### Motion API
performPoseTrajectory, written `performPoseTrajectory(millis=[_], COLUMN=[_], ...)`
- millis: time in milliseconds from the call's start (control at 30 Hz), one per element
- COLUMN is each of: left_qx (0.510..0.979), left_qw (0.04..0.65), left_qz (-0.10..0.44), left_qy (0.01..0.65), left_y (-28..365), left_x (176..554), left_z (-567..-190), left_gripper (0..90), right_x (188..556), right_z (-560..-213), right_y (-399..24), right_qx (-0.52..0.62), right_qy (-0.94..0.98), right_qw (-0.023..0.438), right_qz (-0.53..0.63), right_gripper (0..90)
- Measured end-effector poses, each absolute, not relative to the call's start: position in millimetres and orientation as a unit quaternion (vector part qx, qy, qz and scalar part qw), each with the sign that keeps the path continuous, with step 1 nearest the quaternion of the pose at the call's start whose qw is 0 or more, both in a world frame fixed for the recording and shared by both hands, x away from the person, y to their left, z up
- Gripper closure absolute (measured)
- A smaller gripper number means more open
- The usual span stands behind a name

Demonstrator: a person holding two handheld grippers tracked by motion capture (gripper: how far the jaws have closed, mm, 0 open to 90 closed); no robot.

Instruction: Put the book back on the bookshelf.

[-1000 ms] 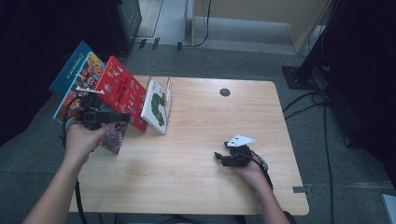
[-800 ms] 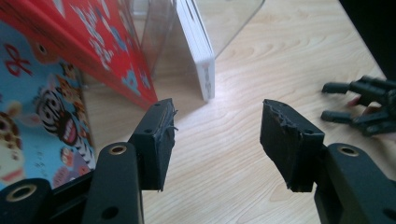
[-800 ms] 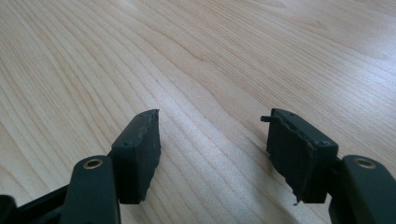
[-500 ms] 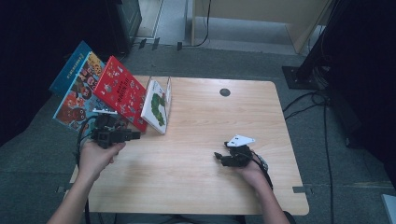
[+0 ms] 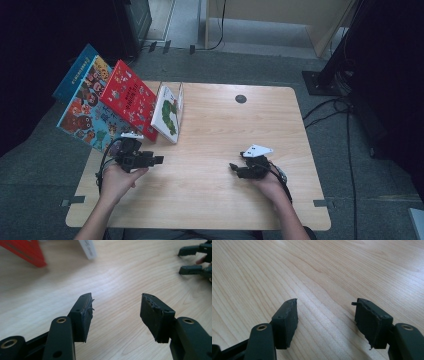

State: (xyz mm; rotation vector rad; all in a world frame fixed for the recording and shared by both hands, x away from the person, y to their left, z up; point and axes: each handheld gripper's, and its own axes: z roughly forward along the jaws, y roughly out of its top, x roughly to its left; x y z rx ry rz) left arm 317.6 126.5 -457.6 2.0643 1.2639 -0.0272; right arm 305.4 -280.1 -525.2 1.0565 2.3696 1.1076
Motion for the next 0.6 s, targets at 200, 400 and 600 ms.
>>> performPoseTrajectory(millis=[200,400,600], left_qx=[0.799,0.803,0.811], left_qw=[0.355,0.351,0.346], left_qz=[-0.018,-0.019,-0.014], left_qy=[0.486,0.482,0.472], left_y=[119,115,115], left_x=[313,309,305], left_z=[-476,-488,-496], left_gripper=[42.9,42.5,41.5], right_x=[305,305,305], right_z=[-525,-525,-525], right_y=[-280,-280,-280], right_qx=[0.369,0.370,0.369], right_qy=[0.829,0.829,0.830], right_qw=[0.160,0.160,0.159], right_qz=[0.387,0.387,0.387], right_gripper=[34.8,34.8,33.8])
